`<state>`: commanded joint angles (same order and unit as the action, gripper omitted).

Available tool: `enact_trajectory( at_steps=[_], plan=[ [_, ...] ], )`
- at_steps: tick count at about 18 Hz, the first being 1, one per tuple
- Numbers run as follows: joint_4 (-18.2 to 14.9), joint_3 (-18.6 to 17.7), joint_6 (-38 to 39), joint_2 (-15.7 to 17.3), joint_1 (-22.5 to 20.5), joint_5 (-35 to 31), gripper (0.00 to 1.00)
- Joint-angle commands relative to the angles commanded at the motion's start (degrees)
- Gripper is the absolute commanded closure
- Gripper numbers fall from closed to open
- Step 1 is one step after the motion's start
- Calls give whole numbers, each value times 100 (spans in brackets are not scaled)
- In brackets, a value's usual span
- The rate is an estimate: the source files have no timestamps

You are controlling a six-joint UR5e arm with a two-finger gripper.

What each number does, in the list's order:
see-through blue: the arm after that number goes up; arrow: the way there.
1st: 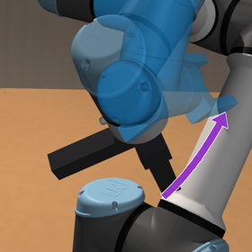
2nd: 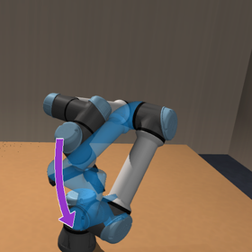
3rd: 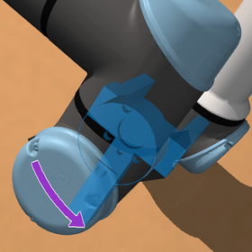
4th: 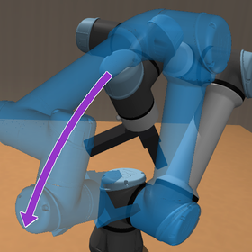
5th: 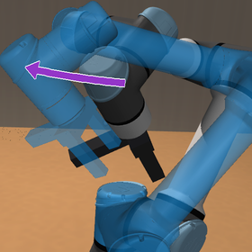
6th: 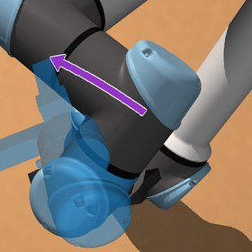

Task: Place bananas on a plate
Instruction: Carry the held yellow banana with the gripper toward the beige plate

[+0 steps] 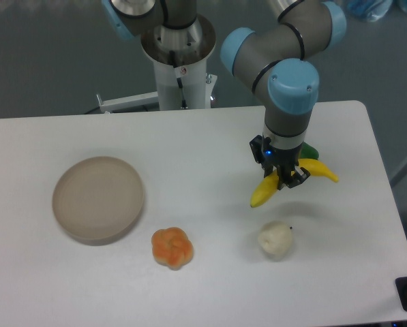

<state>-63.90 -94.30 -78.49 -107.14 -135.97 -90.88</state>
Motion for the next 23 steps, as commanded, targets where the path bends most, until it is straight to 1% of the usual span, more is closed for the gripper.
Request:
enact_trajectory(
  at_steps=[3,9,11,13,16,18,19,20,21,23],
  plan=[
    [9,-18,202,27,158,9,77],
    [9,17,817,0,755,-9,79],
    [9,26,1071,26,992,35,79],
    [26,79,1554,35,1431,62,81],
    [70,70,1880,-9,1731,70,81],
    [97,53,2240,-70,2020,62,81],
    [210,0,2485,-114,2265,62,81],
    [420,-70,2748,-114,2433,70,81],
    [465,-140,2934,-114,2609,62,81],
    [492,-289,3303,-114,2820,62,81]
  ],
)
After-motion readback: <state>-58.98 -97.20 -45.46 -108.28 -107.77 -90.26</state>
